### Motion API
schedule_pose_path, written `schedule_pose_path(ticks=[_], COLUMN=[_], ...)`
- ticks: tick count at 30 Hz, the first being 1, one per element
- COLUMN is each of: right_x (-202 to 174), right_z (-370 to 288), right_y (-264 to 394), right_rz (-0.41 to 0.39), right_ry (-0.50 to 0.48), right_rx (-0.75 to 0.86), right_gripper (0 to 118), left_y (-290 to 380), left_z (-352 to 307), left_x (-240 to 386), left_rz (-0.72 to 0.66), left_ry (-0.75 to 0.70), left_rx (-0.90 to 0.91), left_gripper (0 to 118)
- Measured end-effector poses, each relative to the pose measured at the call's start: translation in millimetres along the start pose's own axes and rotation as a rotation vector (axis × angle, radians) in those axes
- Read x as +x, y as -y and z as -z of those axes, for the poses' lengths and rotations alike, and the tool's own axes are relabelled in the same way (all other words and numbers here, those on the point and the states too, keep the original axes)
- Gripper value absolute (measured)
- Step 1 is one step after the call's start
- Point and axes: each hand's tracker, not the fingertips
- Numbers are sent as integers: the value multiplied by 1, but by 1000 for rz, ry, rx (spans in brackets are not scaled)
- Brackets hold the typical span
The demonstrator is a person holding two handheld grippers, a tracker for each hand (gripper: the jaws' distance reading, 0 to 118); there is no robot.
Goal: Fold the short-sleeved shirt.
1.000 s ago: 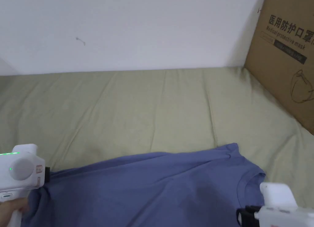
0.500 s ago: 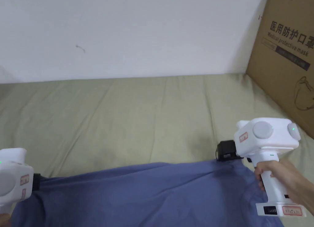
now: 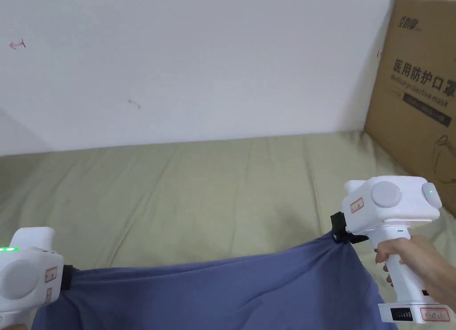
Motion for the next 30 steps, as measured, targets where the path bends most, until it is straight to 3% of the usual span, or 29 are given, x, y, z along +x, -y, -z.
schedule_pose_path(ticks=[3, 13, 17, 30], right_x=[-3, -20, -40, -83], right_z=[-50, -260, -334, -468], right_y=[-10, -29, -51, -160], right_rz=[-28, 35, 14, -8], right_ry=[33, 48, 87, 134], right_rx=[56, 330, 445, 696], right_gripper=[7, 6, 6, 7], left_y=[-17, -76, -109, -253], left_z=[-41, -212, -260, -346], left_x=[-6, -23, -30, -45], left_rz=[-19, -97, -138, -149], left_ry=[-3, 4, -1, -53], left_rx=[65, 317, 388, 610], left_gripper=[3, 3, 3, 3])
